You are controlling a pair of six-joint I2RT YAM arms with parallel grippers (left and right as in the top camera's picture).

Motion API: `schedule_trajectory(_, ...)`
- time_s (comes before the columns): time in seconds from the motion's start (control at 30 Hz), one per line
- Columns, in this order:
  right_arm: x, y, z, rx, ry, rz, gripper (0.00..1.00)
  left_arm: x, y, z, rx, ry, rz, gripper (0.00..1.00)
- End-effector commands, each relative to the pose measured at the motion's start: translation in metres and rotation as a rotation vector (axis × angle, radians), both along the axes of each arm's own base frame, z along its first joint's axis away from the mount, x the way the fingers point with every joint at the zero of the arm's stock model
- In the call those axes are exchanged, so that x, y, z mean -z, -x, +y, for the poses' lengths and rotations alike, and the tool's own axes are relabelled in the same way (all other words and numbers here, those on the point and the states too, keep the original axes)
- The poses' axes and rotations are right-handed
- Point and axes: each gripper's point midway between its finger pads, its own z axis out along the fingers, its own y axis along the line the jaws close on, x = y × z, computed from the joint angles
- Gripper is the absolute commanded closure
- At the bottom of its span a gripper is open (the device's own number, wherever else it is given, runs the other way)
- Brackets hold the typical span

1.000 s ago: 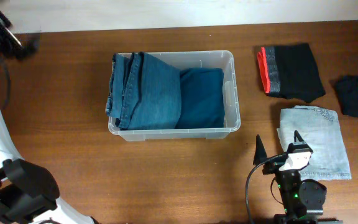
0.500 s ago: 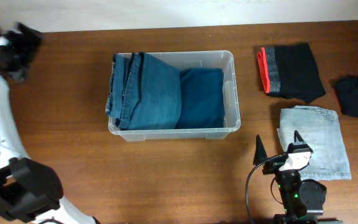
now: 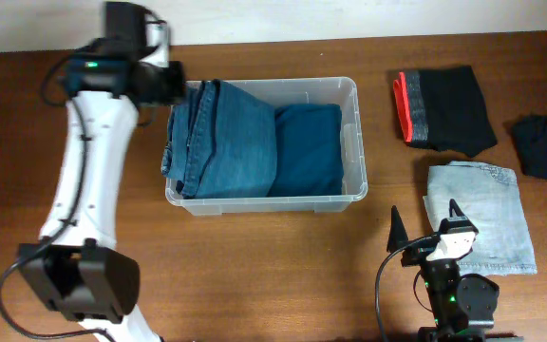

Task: Pack container
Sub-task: 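Reach the left gripper back down into the container over the jeans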

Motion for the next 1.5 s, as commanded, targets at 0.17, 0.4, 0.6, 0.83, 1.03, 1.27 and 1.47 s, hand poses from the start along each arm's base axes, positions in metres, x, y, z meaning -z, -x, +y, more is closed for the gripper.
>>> schedule_trajectory(0.17, 0.001, 0.000, -0.001, 0.000, 0.002, 0.001, 0.01, 0.021, 0.007, -0.024, 0.044, -0.200, 0.043, 0.99)
schedule_trajectory(0.4, 0.001, 0.000, -0.001, 0.000, 0.002, 0.001, 0.01, 0.071, 0.016, -0.027, 0.060, -0.232, 0.203, 0.99)
schedule_trajectory(0.6, 0.001, 0.000, -0.001, 0.000, 0.002, 0.001, 0.01, 0.113, 0.015, -0.027, 0.026, -0.237, 0.300, 0.99)
schedule_trajectory(0.83, 0.001, 0.000, -0.001, 0.000, 0.002, 0.001, 0.01, 0.158, 0.024, -0.026, 0.035, -0.265, 0.424, 0.99)
schedule_trajectory(1.03, 0.001, 0.000, -0.001, 0.000, 0.002, 0.001, 0.01, 0.186, 0.030, -0.033, 0.029, -0.239, 0.493, 0.99)
schedule_trajectory(1.27, 0.001, 0.000, -0.001, 0.000, 0.002, 0.001, 0.01, 0.188, 0.036, -0.065, 0.094, -0.173, 0.500, 0.99)
schedule_trajectory(1.47, 0.001, 0.000, -0.001, 0.001, 0.002, 0.001, 0.01, 0.181, 0.031, -0.068, 0.098, -0.223, 0.468, 1.00)
